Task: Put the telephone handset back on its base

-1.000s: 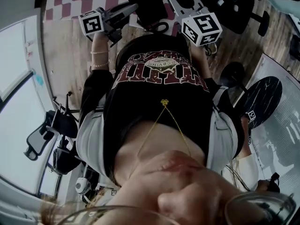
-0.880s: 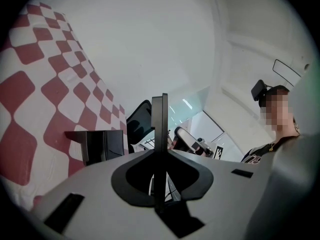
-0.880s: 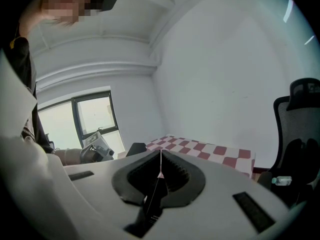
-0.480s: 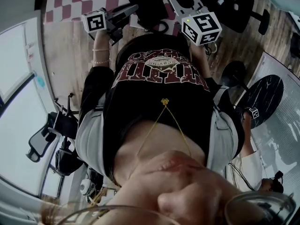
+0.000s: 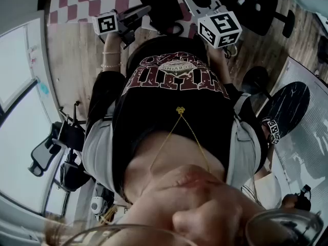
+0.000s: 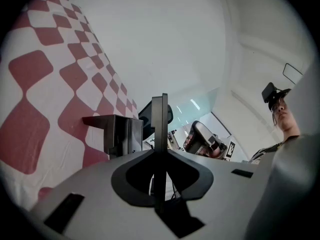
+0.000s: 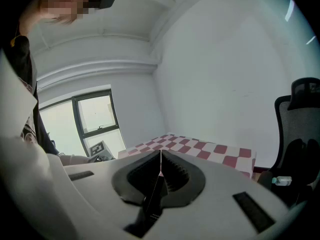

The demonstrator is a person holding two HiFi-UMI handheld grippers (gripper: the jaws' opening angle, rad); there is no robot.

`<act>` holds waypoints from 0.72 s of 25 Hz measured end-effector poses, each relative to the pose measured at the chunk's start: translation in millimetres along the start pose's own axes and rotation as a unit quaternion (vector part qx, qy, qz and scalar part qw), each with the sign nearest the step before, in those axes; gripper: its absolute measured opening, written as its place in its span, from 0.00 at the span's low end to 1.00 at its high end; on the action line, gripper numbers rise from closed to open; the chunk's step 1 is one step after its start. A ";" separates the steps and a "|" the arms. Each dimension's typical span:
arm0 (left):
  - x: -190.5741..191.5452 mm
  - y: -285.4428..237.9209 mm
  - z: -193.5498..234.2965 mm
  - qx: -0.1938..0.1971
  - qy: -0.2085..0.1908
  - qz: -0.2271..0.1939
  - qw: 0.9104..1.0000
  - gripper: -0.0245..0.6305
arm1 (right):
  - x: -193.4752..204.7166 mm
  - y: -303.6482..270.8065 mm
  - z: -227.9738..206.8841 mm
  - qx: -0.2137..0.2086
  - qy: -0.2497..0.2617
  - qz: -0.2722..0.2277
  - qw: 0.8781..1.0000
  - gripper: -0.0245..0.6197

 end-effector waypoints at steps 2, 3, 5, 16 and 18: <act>1.1 -0.2 3.4 -0.001 0.005 -0.001 1.000 0.15 | 0.6 0.0 -0.3 0.000 -0.001 0.001 1.000 0.07; 1.5 -0.5 5.0 -0.001 0.009 -0.002 1.000 0.15 | 0.9 0.0 -0.4 0.001 -0.001 0.001 1.000 0.07; 2.3 -0.4 8.7 0.000 0.018 -0.006 1.000 0.15 | 1.4 0.3 -0.5 0.002 -0.001 0.001 1.000 0.07; 9.6 -3.9 21.9 0.000 0.041 -0.007 0.999 0.15 | 4.7 2.2 -1.7 0.008 -0.005 0.004 1.000 0.07; 12.4 -3.6 25.9 -0.005 0.051 -0.008 0.999 0.15 | 5.2 2.2 -1.4 0.008 -0.006 0.004 1.000 0.07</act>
Point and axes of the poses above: the fingertips, and each gripper's own axes: y backward along the fingers, z to its left, x out of its underside, the point moved 2 cm from there along y, backward along the fingers, and after that the axes turned 1 degree about -x, right-handed, at the moved point
